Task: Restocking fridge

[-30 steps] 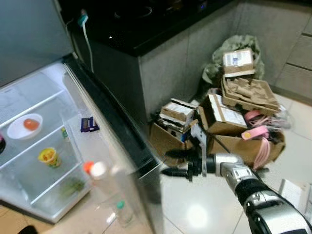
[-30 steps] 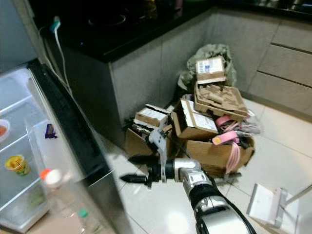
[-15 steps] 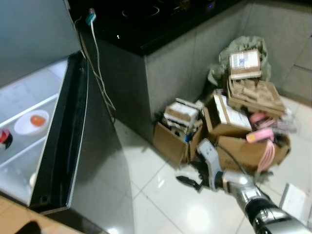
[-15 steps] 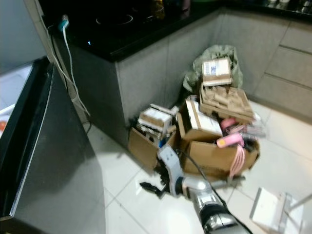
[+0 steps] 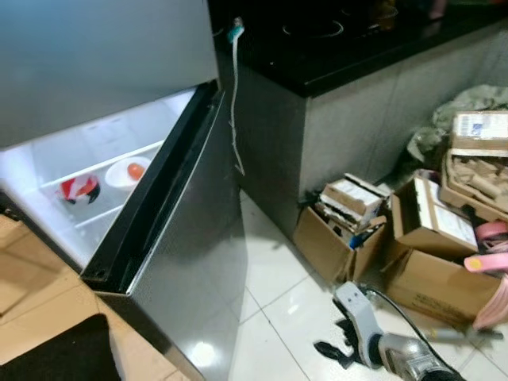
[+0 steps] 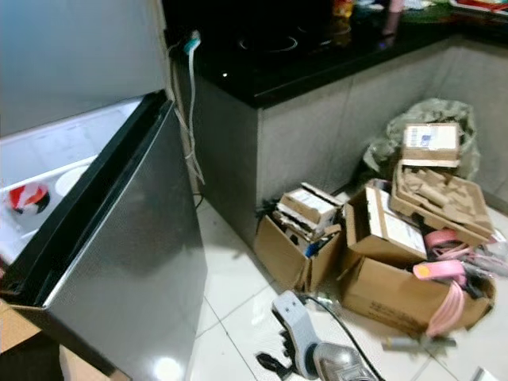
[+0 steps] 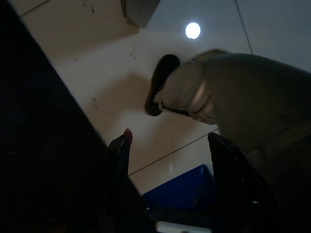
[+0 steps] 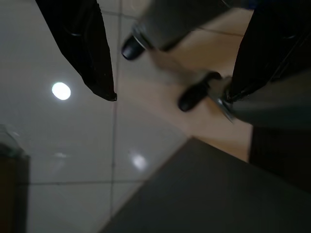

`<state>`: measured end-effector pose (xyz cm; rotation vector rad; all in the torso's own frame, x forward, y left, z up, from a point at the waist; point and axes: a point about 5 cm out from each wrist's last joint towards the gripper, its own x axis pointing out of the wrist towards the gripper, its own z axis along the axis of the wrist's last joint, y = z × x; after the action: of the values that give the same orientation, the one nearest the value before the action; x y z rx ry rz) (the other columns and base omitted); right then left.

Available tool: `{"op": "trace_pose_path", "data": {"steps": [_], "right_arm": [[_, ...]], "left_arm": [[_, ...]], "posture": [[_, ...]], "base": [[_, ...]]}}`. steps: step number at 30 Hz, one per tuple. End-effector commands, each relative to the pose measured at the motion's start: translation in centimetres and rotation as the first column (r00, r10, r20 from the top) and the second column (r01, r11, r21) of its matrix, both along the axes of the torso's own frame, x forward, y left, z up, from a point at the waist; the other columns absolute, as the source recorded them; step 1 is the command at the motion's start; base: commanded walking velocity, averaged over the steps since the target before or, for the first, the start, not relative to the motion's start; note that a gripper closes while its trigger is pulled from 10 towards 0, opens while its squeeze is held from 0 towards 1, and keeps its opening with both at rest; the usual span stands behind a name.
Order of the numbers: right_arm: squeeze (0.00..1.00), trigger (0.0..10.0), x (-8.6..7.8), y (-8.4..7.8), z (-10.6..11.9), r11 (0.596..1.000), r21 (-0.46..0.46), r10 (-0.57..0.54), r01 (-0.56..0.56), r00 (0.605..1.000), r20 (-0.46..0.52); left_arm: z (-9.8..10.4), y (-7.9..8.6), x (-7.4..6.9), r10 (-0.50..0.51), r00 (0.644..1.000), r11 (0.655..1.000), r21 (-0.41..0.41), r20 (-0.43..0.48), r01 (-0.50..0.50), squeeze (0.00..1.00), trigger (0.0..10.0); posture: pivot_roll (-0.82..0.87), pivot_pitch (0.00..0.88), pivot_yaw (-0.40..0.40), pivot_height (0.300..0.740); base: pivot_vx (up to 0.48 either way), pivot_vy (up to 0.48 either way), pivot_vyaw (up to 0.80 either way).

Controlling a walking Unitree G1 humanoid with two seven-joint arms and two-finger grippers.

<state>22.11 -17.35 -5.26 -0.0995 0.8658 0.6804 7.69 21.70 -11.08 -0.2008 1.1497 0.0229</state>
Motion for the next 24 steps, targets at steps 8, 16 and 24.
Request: {"op": "trace_pose_path", "data": {"steps": [8, 16, 24], "right_arm": [[0.00, 10.0, -2.3, -1.4, -1.5, 0.994, -0.082, -0.073, 0.067, 0.994, -0.075], [0.00, 10.0, -3.9, -2.4, -2.3, 0.981, -0.114, -0.170, 0.156, 0.978, -0.123], [0.00, 10.0, -3.7, -2.8, -2.2, 0.977, -0.111, -0.195, 0.183, 0.975, -0.108]], "left_arm": [[-0.1, -0.3, 0.2, -0.007, 1.000, 1.000, -0.006, -0.007, 0.007, 0.00, 10.0], [-0.1, -0.6, 0.2, -0.007, 1.000, 1.000, -0.008, -0.013, 0.007, 0.00, 10.0], [-0.1, -0.6, 0.5, -0.001, 1.000, 1.000, -0.008, -0.007, 0.001, 0.00, 10.0]], "posture": [[-0.05, 0.000, -0.030, 0.740], [-0.05, 0.000, -0.035, 0.740], [-0.06, 0.000, -0.033, 0.740]], "base": [[0.000, 0.000, 0.79], [0.000, 0.000, 0.79], [0.000, 0.000, 0.79]]}}
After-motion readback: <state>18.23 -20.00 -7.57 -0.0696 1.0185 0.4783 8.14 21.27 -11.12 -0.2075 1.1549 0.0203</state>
